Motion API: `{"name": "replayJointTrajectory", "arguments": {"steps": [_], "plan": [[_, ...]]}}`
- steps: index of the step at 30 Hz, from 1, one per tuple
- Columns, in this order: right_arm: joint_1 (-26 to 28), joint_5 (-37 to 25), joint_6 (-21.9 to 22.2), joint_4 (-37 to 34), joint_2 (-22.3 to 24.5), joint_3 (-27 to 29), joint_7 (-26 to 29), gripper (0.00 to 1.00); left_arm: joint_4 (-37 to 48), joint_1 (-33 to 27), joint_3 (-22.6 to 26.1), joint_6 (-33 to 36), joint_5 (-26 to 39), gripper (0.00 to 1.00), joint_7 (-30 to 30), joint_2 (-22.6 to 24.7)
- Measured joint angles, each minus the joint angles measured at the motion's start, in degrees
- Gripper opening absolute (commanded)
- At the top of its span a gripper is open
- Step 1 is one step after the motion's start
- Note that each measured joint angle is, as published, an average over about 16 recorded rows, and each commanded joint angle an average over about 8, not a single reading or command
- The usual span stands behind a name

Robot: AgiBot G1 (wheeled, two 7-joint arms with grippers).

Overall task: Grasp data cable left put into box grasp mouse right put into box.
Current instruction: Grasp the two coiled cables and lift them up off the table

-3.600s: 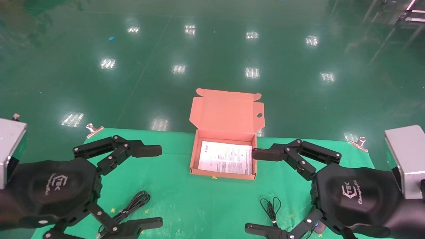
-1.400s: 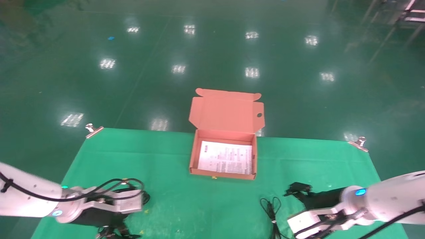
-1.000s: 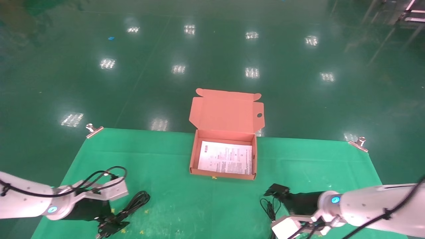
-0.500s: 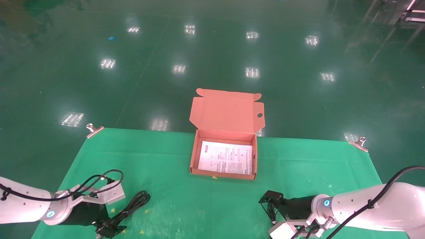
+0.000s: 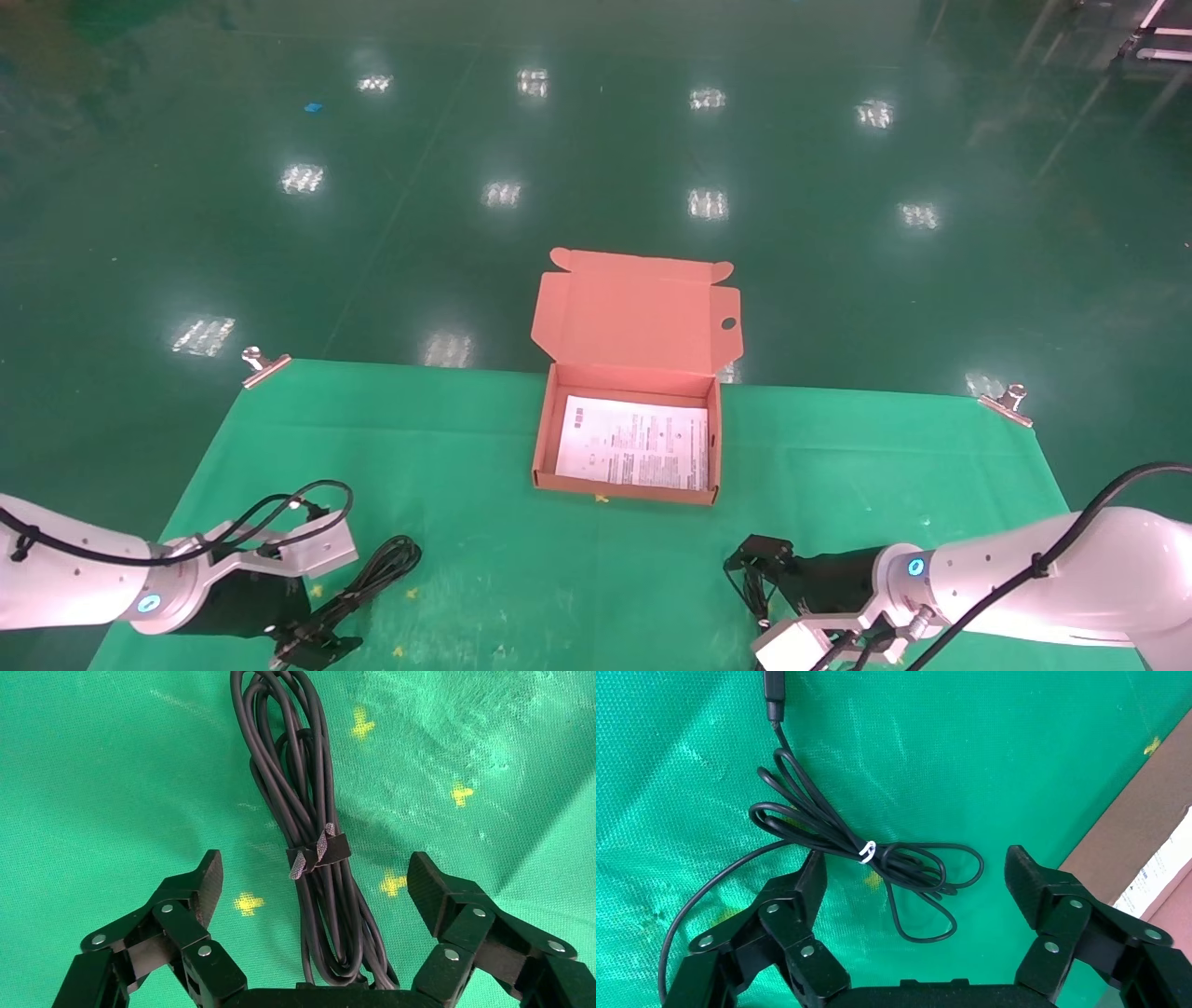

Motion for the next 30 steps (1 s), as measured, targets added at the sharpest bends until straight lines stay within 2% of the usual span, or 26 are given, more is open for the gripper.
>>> {"name": "replayJointTrajectory", "arguments": {"steps": [30], "plan": [[0.0, -0.3, -0.2, 0.9, 0.3, 0.0, 0.3, 0.00, -0.5, -0.1, 0.0, 0.2, 0.1, 0.00, -0.3, -0.2]]}}
